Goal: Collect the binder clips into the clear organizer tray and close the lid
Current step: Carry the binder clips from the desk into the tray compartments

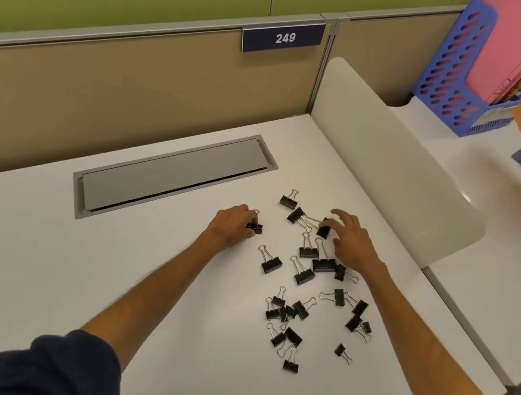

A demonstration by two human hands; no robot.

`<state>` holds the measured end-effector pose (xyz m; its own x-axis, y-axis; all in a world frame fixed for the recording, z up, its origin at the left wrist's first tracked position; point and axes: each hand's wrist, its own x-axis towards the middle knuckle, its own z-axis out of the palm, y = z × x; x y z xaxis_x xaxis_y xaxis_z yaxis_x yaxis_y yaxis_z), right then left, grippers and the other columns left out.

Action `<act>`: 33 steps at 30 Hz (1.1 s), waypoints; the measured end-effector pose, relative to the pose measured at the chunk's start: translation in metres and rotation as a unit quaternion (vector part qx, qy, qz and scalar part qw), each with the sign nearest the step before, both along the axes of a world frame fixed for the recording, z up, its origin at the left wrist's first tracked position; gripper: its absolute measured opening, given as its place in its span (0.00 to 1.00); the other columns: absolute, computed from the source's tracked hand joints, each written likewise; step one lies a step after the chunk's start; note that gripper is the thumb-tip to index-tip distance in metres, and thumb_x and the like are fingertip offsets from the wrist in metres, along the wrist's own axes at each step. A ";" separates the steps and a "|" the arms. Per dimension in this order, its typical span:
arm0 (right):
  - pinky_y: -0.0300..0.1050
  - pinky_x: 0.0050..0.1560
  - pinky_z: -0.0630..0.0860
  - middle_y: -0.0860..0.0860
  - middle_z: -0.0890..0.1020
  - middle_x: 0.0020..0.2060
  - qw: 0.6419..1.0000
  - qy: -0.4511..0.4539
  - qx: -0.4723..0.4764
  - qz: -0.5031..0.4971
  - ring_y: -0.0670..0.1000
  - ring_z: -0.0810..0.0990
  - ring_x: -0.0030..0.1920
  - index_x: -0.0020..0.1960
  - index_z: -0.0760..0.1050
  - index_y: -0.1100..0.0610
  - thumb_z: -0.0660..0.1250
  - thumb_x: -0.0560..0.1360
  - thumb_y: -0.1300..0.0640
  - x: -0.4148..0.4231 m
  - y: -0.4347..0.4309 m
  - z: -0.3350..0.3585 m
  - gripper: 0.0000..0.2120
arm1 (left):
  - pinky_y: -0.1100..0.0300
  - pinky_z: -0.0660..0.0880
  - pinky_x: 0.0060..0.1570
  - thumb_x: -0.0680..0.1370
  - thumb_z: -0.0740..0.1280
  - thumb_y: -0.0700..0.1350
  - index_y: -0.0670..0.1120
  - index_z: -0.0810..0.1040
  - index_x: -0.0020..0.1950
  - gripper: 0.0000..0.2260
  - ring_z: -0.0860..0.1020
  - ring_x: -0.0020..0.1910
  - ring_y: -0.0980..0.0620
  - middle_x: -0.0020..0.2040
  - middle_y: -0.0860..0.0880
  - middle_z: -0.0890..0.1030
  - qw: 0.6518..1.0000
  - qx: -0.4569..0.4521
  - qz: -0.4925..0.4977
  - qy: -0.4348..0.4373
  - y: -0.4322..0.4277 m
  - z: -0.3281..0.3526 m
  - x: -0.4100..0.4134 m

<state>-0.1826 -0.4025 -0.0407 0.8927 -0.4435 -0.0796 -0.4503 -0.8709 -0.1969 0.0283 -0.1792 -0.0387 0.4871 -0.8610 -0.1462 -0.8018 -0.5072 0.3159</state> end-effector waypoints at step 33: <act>0.51 0.46 0.78 0.55 0.73 0.55 0.988 -0.123 0.047 0.076 0.55 0.75 0.51 0.69 0.71 0.48 0.67 0.77 0.57 0.051 0.137 0.066 0.20 | 0.59 0.68 0.43 0.77 0.68 0.48 0.49 0.76 0.58 0.11 0.78 0.49 0.48 0.55 0.50 0.77 0.985 -0.127 0.104 -0.057 0.114 0.076 -0.037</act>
